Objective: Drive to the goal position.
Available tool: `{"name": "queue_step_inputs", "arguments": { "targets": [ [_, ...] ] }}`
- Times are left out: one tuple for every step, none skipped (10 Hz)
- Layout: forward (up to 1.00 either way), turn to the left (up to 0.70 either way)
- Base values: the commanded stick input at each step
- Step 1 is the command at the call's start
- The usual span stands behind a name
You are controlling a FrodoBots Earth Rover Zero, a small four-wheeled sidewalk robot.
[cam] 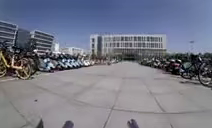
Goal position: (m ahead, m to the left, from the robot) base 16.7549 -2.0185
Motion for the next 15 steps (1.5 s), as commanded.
{"name": "queue_step_inputs", "arguments": {
  "targets": [
    [1.00, 0.00],
    [1.00, 0.00],
    [1.00, 0.00],
    [1.00, 0.00],
    [1.00, 0.00],
    [1.00, 0.00],
    [1.00, 0.00],
    [1.00, 0.00],
    [0.62, 0.00],
    [0.00, -0.01],
    [0.00, -0.84],
    [0.00, -0.97],
    [0.00, -1.00],
    [0.00, -1.00],
    [0.00, -1.00]
  ]
}}
